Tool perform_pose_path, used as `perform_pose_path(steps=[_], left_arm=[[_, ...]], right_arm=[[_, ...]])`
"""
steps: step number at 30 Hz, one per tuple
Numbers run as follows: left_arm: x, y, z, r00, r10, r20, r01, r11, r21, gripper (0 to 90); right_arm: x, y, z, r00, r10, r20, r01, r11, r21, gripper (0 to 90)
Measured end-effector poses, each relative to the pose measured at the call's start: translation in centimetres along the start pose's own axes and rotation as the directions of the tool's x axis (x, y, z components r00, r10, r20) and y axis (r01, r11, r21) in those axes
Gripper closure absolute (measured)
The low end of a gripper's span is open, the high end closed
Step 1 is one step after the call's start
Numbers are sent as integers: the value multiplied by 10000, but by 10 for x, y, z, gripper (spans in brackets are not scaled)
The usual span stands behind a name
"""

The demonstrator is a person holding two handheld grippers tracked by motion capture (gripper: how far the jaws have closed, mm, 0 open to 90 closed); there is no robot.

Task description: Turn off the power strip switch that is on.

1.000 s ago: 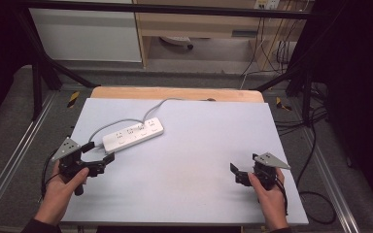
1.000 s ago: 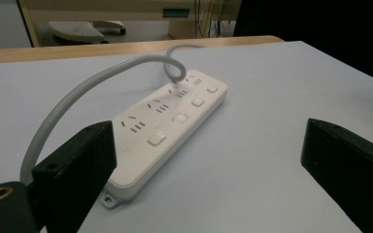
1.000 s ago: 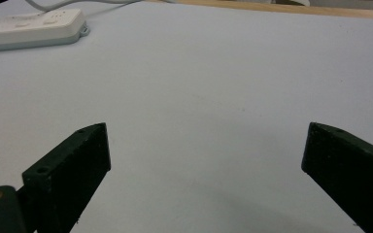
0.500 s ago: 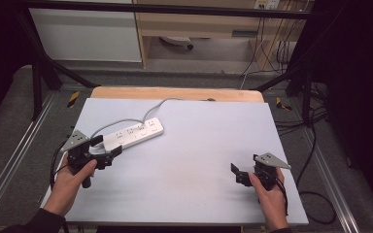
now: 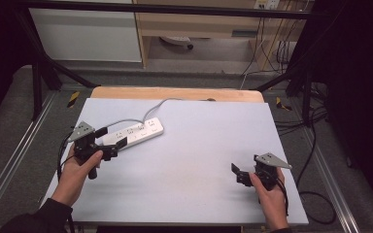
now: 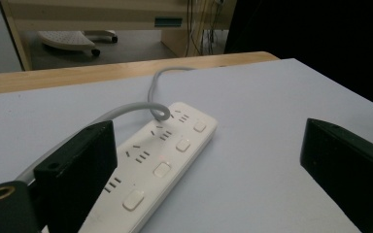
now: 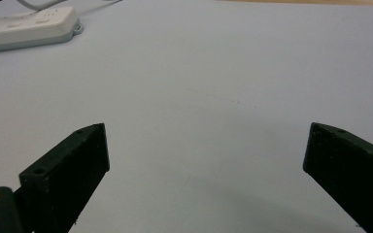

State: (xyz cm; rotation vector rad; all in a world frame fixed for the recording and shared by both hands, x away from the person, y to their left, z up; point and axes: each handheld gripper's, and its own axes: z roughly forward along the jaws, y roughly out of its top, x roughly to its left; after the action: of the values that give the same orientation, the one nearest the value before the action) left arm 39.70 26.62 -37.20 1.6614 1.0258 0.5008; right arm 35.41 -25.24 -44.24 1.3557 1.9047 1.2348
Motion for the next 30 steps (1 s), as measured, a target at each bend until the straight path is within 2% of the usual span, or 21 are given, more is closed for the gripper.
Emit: perform_pose_path(steps=[11,18,23,26,27,30], left_arm=[[-1,3,16,9999,116,-22,-116,9999,57,79],[-1,1,24,9997,228,-14,-227,9992,318,99],[-2,-2,28,9996,279,-7,-278,9981,554,138],[-1,-3,29,9992,369,-157,-357,9970,688,167],[-1,-3,30,9989,421,-191,-406,9964,746,201],[-2,-4,31,9991,401,-155,-387,9958,825,231]], right_arm=[[0,0,2,9999,-82,88,81,9999,76,33],[-1,-1,1,9999,-68,144,67,9999,87,34],[0,-1,2,9999,-69,137,68,9999,91,34],[-1,-1,1,9999,-55,132,53,9999,85,35],[-1,-1,1,9999,-60,132,59,10000,80,35],[-1,-1,2,9999,-54,120,53,10000,79,35]])
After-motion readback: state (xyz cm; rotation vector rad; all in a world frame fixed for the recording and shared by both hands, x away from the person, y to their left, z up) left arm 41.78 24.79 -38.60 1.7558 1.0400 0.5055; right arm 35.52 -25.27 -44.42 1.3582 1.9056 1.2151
